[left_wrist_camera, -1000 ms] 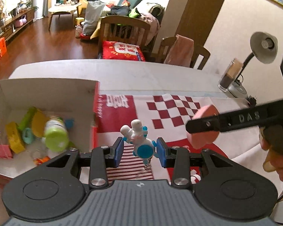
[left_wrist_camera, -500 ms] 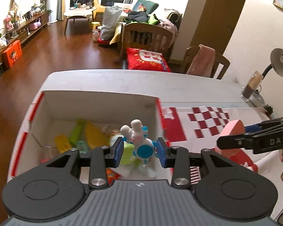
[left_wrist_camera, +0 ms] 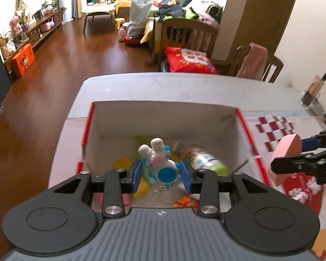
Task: Organize rigid objects
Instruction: 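Carry the keychain and heart sponge over the shoebox with both grippers, then open both grippers to drop the keychain and sponge into the box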
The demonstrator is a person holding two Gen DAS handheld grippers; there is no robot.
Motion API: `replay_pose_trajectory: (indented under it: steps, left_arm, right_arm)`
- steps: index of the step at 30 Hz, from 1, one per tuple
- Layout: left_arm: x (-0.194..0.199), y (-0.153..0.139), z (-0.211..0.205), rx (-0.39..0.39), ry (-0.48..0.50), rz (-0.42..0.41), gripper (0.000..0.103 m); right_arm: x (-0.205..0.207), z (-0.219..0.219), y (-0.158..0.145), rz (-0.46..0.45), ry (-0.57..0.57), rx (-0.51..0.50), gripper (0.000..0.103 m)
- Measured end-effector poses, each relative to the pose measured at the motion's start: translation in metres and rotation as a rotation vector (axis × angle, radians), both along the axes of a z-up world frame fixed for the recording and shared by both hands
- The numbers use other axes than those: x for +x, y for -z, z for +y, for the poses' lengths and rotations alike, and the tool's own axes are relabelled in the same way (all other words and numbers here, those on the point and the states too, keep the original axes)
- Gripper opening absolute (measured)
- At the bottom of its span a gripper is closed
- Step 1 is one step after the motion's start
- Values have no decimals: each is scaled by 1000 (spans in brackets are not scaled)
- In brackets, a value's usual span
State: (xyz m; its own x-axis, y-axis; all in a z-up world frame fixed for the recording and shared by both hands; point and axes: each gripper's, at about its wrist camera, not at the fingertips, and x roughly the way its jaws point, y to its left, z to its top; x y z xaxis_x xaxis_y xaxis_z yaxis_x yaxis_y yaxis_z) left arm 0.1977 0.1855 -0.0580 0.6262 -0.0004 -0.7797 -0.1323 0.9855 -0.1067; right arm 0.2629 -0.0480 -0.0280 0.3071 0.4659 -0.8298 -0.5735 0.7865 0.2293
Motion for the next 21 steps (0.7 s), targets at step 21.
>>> replay_pose_trajectory:
  steps: [21]
  left_arm:
    - [23,63,6,67,132,141,37]
  right_arm:
    - [-20,79,67,20,-58,-191,73]
